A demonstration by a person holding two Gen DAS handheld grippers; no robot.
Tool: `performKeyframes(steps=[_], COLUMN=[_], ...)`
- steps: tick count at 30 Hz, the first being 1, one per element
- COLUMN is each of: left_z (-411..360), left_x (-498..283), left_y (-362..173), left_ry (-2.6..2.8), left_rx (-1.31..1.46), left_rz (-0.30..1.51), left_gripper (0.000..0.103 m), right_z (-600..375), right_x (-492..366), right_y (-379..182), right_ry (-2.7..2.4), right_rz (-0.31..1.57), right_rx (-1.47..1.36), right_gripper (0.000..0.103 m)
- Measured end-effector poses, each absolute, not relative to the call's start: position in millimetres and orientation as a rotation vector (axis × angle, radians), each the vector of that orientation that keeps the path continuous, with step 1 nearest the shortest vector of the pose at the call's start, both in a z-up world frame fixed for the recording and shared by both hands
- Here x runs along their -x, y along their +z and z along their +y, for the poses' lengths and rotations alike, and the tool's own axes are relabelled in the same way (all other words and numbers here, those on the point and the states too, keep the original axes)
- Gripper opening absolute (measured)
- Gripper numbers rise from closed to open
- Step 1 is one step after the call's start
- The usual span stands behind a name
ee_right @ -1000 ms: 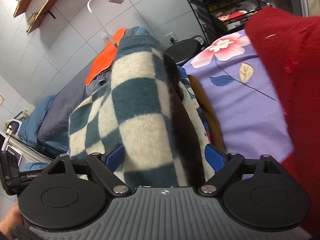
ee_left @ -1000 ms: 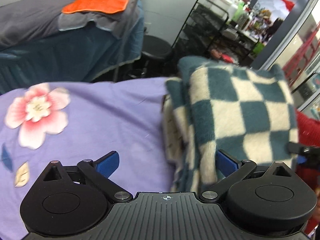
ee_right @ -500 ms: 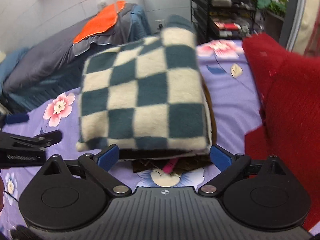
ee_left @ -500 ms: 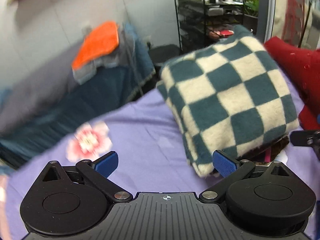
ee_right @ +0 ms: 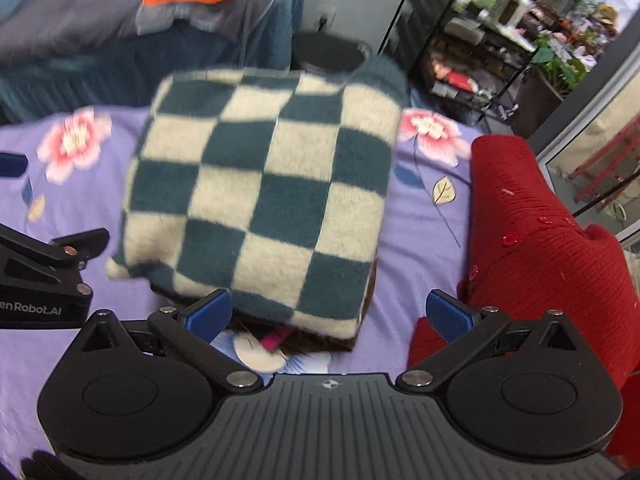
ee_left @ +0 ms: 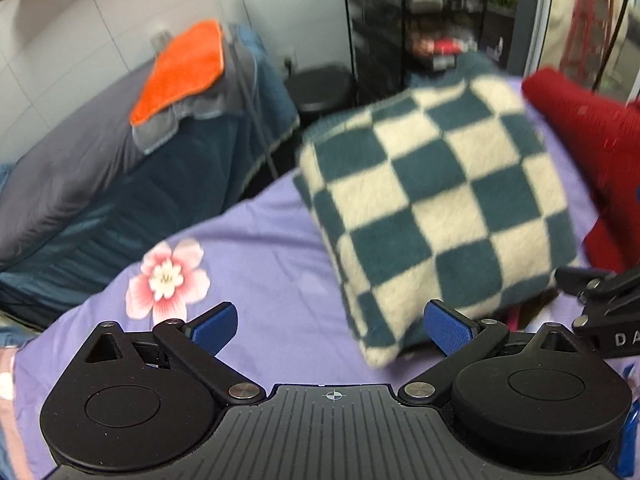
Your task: Fold small clothes
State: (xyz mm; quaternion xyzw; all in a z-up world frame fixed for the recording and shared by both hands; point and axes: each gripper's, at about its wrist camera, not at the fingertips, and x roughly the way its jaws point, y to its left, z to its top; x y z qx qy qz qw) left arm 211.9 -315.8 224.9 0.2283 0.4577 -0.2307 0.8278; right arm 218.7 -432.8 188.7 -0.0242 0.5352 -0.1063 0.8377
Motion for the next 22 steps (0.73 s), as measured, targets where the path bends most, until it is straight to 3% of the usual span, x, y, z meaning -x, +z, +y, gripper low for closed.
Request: performKeyframes(steps=[14,22], left_z=[-319.8,-322.6], left_x=[-221.8,-214.4], left_y=[208.4,209.4], left_ry=[-0.454,-0.457], left_rx=[-0.528,-0.569], left_rz=[1.015,0.948], left_gripper=[0.103,0.103], right_z=[-434.3,-438.1], right_x=[-239.7,-240.6], right_y=[176.1,173.1], right_ry=[-0.191,-0.202], right_rz=[1.152,1.152], right_rx=[0.075,0.033], right_gripper=[0.103,0.103])
